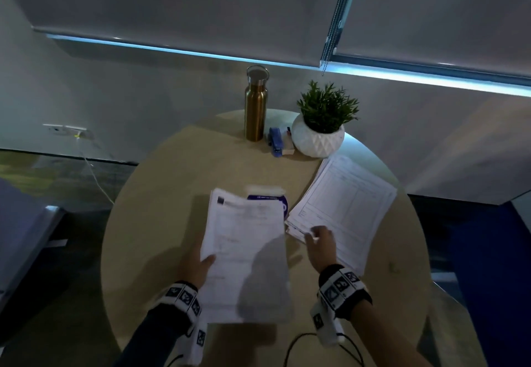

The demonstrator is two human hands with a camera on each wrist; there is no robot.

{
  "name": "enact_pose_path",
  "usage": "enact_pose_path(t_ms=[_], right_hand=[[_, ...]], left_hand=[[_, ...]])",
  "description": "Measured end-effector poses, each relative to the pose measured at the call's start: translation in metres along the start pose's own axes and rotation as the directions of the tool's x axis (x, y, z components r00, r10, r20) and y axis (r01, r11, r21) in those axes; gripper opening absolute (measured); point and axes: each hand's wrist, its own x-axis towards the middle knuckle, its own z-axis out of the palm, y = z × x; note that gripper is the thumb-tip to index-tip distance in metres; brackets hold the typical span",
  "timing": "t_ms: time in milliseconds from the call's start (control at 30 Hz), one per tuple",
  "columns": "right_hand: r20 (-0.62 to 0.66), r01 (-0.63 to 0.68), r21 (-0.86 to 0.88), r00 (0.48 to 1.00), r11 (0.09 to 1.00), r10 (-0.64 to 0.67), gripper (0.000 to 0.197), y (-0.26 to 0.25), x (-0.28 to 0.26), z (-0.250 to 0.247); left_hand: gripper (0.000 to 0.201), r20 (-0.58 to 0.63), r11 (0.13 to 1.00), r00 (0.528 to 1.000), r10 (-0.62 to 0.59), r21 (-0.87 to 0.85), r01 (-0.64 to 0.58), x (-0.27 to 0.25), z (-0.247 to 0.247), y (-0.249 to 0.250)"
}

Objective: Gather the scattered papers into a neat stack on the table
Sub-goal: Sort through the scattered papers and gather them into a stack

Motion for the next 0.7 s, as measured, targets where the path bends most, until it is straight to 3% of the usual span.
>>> enact_pose_path(t_ms=[133,300,367,433,467,533,600,700], right_hand=[[-0.216,-0.368,-0.166,0.919,0.915,0.330,0.076,0.016,0.039,-0.044],[-0.167,-0.525,-0.116,0.847,0.843,0.504,0.095,0.031,0.088,-0.079],[-0.113,-0.512,-0.193,0.859,0.837,0.499,0.086,0.031,0.093,-0.079],[0.021,-0.365,-0.396,0.914,0.843,0.406,0.043,0.027,0.089,-0.086],[0.099,-0.279,-0.536,0.916,0.797,0.388,0.028,0.025,0.086,-0.087],[0.140,-0.227,-0.589,0.916,0.776,0.375,0.024,0.026,0.083,-0.090],[0.155,-0.282,-0.478,0.905,0.832,0.396,0.031,0.031,0.091,-0.091],[0.144,-0.474,0.038,0.874,0.880,0.464,0.049,0.036,0.101,-0.090]], left_hand=[[0.061,0.016,0.987,0.995,-0.101,0.129,0.098,0.000,0.004,-0.023],[0.061,0.039,0.979,0.985,-0.170,0.123,0.164,0.006,0.007,-0.034],[0.059,0.053,0.977,0.977,-0.208,0.052,0.205,0.009,0.007,-0.034],[0.061,0.067,0.979,0.977,-0.203,0.027,0.202,0.011,0.006,-0.035],[0.064,0.066,0.981,0.979,-0.194,0.023,0.193,0.012,0.006,-0.037],[0.066,0.063,0.978,0.976,-0.207,0.015,0.207,0.012,0.004,-0.041],[0.061,0.062,0.979,0.977,-0.203,0.025,0.202,0.010,0.004,-0.039],[0.059,0.075,0.982,0.979,-0.190,0.031,0.188,0.007,0.001,-0.035]])
